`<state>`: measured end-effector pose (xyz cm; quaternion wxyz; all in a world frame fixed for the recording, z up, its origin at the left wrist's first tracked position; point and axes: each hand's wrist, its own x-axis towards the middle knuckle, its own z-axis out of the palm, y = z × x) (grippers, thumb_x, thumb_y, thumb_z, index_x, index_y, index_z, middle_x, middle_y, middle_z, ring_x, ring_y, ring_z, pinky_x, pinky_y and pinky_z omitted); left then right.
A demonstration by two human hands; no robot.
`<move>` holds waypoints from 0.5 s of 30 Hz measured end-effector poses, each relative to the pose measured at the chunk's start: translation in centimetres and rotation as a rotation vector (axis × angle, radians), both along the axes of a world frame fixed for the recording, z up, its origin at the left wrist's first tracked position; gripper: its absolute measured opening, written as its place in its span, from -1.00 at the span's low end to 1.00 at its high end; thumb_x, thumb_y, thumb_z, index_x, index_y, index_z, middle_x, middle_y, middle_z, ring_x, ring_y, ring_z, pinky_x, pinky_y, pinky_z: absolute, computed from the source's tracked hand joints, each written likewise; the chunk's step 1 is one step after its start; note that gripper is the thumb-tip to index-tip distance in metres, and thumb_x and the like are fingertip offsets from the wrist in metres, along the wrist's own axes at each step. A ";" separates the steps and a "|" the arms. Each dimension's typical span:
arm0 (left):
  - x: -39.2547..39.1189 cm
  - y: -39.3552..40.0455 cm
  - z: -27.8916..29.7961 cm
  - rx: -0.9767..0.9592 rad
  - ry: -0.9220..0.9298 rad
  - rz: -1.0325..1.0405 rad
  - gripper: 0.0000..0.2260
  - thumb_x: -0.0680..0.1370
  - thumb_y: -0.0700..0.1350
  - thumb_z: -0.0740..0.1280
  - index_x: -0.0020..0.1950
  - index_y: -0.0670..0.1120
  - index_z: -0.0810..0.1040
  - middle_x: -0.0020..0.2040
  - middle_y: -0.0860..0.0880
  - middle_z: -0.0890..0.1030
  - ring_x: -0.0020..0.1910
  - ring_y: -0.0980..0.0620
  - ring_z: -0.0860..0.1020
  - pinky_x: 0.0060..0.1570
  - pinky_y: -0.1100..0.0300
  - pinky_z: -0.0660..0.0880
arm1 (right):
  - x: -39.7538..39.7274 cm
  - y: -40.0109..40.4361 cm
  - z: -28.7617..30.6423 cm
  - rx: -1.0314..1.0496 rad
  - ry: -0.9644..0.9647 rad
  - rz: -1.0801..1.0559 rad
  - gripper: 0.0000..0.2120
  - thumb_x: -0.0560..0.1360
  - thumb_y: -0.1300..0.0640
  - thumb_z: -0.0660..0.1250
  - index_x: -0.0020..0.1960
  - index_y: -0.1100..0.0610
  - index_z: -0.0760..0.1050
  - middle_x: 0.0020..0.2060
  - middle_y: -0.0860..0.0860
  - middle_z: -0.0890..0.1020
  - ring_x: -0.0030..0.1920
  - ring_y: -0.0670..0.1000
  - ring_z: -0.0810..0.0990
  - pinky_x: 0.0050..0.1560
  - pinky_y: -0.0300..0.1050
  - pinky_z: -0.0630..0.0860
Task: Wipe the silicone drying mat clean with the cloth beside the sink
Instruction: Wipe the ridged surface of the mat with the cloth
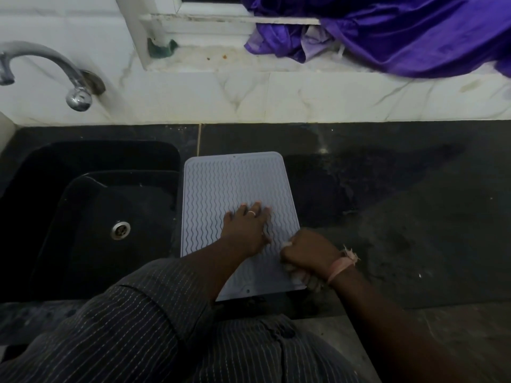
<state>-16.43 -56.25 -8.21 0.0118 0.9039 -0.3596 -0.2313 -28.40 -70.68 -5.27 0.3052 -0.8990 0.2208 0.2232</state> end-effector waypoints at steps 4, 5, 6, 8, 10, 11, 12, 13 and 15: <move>0.2 -0.1 -0.4 -0.046 -0.027 0.030 -0.14 0.53 0.34 0.30 0.66 0.10 -0.07 0.67 -0.02 -0.06 0.63 -0.19 -0.05 0.51 -0.31 0.01 | 1.0 0.4 -1.8 -0.227 -0.285 0.044 -0.74 0.56 -0.07 0.32 -0.16 0.10 0.58 -0.24 -0.01 0.57 -0.22 0.02 0.58 -0.23 -0.14 0.43; 0.2 -0.1 -0.5 -0.036 -0.020 0.027 -0.12 0.52 0.36 0.29 0.66 0.10 -0.09 0.67 -0.04 -0.13 0.62 -0.22 -0.12 0.51 -0.31 -0.04 | 0.5 1.0 -2.5 -0.276 -0.315 0.075 -0.77 0.56 -0.04 0.30 -0.13 0.09 0.58 -0.18 0.03 0.58 -0.20 0.06 0.61 -0.21 -0.11 0.49; 0.3 0.0 -0.5 -0.020 -0.012 0.031 -0.09 0.51 0.38 0.29 0.66 0.11 -0.14 0.66 -0.06 -0.23 0.61 -0.26 -0.21 0.51 -0.32 -0.12 | 0.0 1.3 -3.2 -0.294 -0.342 0.069 -0.82 0.54 0.00 0.31 -0.12 0.10 0.58 -0.15 0.06 0.59 -0.19 0.10 0.62 -0.21 -0.06 0.54; 0.7 -0.2 -0.1 0.008 0.023 0.069 0.02 0.47 0.40 0.34 0.64 0.11 -0.28 0.60 -0.11 -0.42 0.56 -0.31 -0.40 0.50 -0.33 -0.26 | -0.8 1.7 -3.4 -0.318 -0.392 0.045 -0.86 0.52 0.05 0.36 -0.12 0.10 0.61 -0.13 0.07 0.58 -0.20 0.12 0.63 -0.25 -0.02 0.58; 1.3 -0.7 0.2 0.027 0.080 0.131 0.13 0.43 0.38 0.42 0.61 0.11 -0.39 0.55 -0.14 -0.52 0.51 -0.32 -0.49 0.49 -0.34 -0.33 | -0.9 1.8 -3.0 -0.373 -0.372 0.067 -0.85 0.54 0.04 0.34 -0.09 0.09 0.62 -0.09 0.05 0.57 -0.18 0.11 0.63 -0.27 -0.05 0.53; 1.6 -0.9 0.2 0.041 0.114 0.154 0.18 0.41 0.36 0.45 0.60 0.10 -0.43 0.53 -0.14 -0.55 0.49 -0.32 -0.52 0.48 -0.35 -0.35 | -0.6 1.8 -2.9 -0.401 -0.356 0.085 -0.84 0.54 0.03 0.33 -0.09 0.09 0.62 -0.08 0.05 0.57 -0.18 0.11 0.64 -0.29 -0.07 0.50; 2.0 -1.1 0.2 0.059 0.150 0.160 0.21 0.39 0.35 0.47 0.59 0.10 -0.45 0.53 -0.14 -0.56 0.48 -0.31 -0.53 0.47 -0.35 -0.37 | -0.3 1.6 -2.9 -0.421 -0.368 0.098 -0.83 0.54 0.03 0.33 -0.10 0.10 0.62 -0.09 0.06 0.57 -0.20 0.12 0.64 -0.31 -0.07 0.49; 2.3 -1.3 0.1 0.079 0.183 0.154 0.22 0.39 0.35 0.48 0.58 0.10 -0.46 0.53 -0.13 -0.55 0.48 -0.31 -0.52 0.46 -0.36 -0.37 | 0.1 1.5 -2.9 -0.426 -0.364 0.102 -0.83 0.54 0.02 0.33 -0.12 0.10 0.62 -0.10 0.06 0.57 -0.22 0.13 0.64 -0.32 -0.05 0.51; 2.8 -1.5 -0.1 0.120 0.221 0.126 0.22 0.39 0.34 0.48 0.58 0.10 -0.46 0.54 -0.11 -0.54 0.49 -0.29 -0.52 0.46 -0.40 -0.33 | 0.8 1.3 -2.9 -0.412 -0.351 0.107 -0.82 0.54 0.01 0.33 -0.11 0.09 0.62 -0.10 0.06 0.58 -0.22 0.11 0.63 -0.30 -0.02 0.58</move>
